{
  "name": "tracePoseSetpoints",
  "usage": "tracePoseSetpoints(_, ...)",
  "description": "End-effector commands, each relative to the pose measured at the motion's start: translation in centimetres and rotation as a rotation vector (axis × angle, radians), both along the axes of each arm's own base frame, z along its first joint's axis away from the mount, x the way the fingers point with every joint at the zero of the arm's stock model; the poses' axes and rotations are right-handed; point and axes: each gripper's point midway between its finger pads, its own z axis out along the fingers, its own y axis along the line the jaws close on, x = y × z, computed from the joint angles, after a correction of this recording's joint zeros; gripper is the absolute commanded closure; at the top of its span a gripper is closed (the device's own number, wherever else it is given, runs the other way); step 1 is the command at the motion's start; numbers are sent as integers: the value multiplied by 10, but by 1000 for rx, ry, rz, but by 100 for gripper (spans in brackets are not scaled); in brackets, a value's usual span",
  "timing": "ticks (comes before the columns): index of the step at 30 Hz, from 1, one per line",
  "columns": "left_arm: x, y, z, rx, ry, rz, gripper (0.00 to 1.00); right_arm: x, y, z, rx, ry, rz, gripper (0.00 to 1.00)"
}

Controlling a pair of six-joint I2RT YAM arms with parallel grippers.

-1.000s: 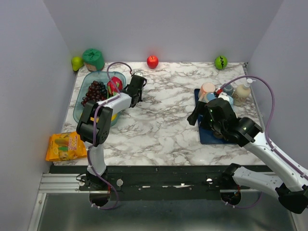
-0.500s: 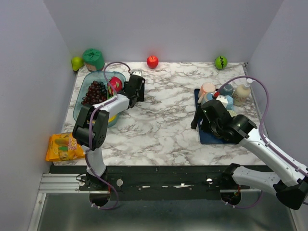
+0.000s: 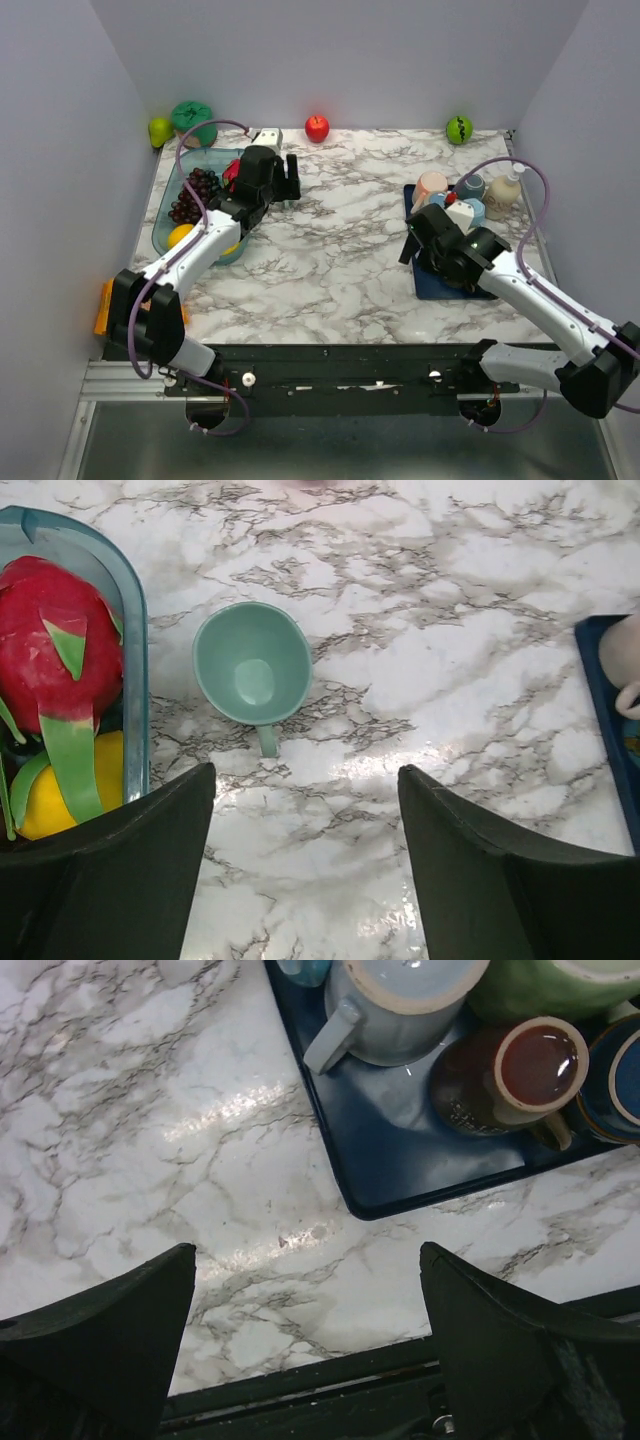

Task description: Turn the mug right side up

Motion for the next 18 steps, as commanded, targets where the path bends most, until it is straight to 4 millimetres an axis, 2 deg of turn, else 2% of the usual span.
tracePoseSetpoints(1, -40, -18, 16, -114, 33, -130, 15, 11, -13, -23, -64, 35, -187, 4)
tracePoseSetpoints(2, -47, -16, 28, -132, 9, -131, 14, 16, -11, -24, -58, 31, -229, 5)
tracePoseSetpoints(4, -60, -21, 30, -171, 16, -171, 12, 27, -9, -31, -93, 63, -270, 6)
tracePoseSetpoints(6, -72, -22, 43, -209, -4, -195, 10, 35, -14, -36, -131, 72, -328, 7)
tracePoseSetpoints(7, -77, -21, 41, -212, 2, -198, 10, 39, -15, -42, -160, 88, -344, 8)
tracePoseSetpoints(8, -84, -20, 50, -227, -17, -211, 9, 47, -16, -39, -167, 70, -383, 8)
tracePoseSetpoints(13, -98, -13, 49, -221, -18, -208, 7, 62, -25, -57, -189, 113, -475, 10)
tracePoseSetpoints(18, -103, -7, 47, -192, -16, -204, 5, 71, -28, -73, -184, 139, -519, 16)
